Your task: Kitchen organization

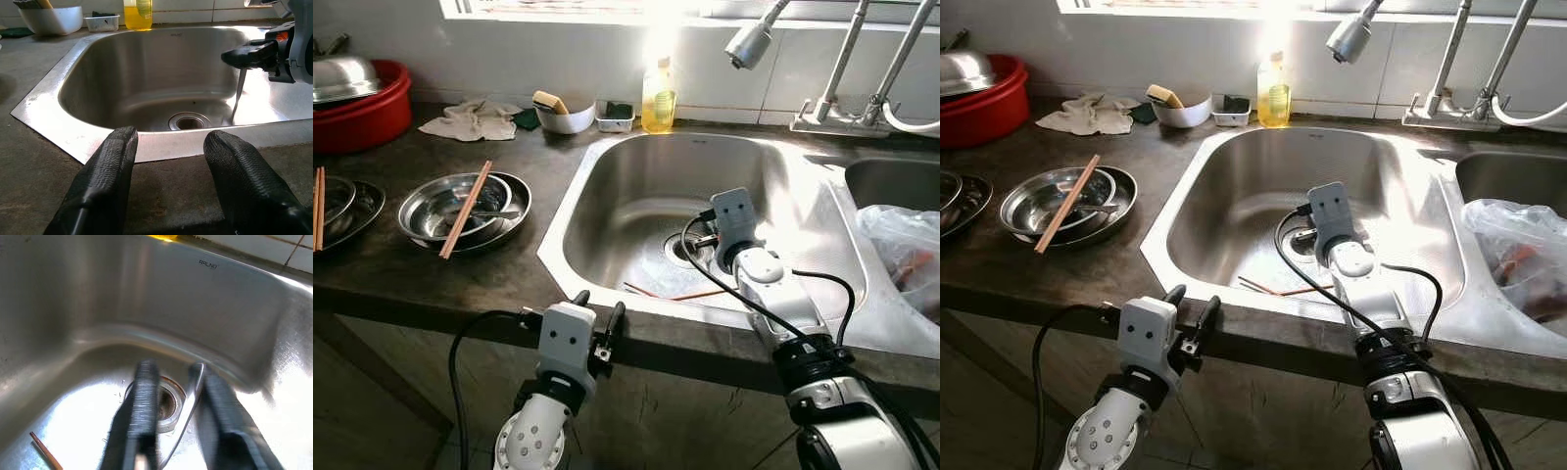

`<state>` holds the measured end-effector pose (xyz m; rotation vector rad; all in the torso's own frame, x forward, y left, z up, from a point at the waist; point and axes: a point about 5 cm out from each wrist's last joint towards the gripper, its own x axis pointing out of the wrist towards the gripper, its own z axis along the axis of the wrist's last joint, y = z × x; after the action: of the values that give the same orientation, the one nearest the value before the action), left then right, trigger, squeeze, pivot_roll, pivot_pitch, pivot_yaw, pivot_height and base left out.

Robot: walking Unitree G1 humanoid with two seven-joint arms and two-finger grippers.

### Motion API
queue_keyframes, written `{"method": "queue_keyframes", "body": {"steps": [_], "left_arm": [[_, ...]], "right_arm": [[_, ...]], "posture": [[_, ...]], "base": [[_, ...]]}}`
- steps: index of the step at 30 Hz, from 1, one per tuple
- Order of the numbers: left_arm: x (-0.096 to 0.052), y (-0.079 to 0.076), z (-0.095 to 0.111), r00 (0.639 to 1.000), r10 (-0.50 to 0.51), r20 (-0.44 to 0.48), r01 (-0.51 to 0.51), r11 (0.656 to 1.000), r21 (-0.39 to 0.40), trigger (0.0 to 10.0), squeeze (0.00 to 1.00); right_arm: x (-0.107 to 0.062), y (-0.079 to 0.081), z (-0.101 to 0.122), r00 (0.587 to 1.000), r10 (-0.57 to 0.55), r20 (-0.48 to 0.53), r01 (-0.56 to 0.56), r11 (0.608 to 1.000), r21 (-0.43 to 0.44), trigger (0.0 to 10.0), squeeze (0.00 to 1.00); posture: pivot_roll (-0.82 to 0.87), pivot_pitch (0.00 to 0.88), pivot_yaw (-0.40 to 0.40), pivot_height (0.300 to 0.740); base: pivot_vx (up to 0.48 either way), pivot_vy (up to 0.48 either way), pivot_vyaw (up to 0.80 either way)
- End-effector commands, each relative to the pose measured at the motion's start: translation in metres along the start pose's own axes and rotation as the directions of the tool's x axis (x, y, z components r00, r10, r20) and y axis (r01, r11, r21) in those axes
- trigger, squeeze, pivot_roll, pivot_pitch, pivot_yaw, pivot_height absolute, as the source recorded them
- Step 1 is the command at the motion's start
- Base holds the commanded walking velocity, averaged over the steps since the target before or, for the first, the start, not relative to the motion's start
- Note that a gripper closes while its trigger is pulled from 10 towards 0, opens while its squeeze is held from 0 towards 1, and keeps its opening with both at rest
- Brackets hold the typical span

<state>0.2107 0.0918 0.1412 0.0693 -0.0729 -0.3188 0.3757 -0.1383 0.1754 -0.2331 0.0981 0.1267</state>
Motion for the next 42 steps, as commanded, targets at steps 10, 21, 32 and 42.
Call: {"method": "queue_keyframes", "body": {"steps": [10, 21, 32, 42], "left_arm": [[0.0, -0.002, -0.006, 0.999, -0.02, -0.034, 0.02, 1.0, 0.005, 10.0, 0.0], [0.004, -0.001, -0.007, 0.999, -0.019, -0.026, 0.019, 1.0, 0.008, 10.0, 0.0], [0.004, 0.003, -0.005, 1.0, -0.022, -0.016, 0.022, 1.0, 0.018, 10.0, 0.0], [0.003, -0.001, 0.0, 0.999, -0.038, 0.015, 0.038, 0.999, -0.01, 10.0, 0.0]], "right_arm": [[-0.01, 0.007, 0.011, 0.994, -0.006, 0.113, 0.002, 0.999, 0.036, 10.0, 1.0], [-0.037, 0.003, 0.036, 0.941, -0.073, 0.329, 0.041, 0.994, 0.105, 10.0, 0.0], [-0.089, 0.01, 0.044, 0.885, -0.039, 0.464, -0.002, 0.996, 0.088, 10.0, 0.0], [-0.118, 0.017, 0.024, 0.91, 0.012, 0.414, -0.067, 0.991, 0.119, 10.0, 0.0]], "posture": [[0.11, 0.102, -0.02, 0.74], [0.1, 0.077, -0.017, 0.74], [0.08, 0.069, -0.01, 0.74], [0.07, 0.062, 0.0, 0.74]], "base": [[0.0, 0.0, 0.0], [0.0, 0.0, 0.0], [0.0, 0.0, 0.0], [0.0, 0.0, 0.0]]}}
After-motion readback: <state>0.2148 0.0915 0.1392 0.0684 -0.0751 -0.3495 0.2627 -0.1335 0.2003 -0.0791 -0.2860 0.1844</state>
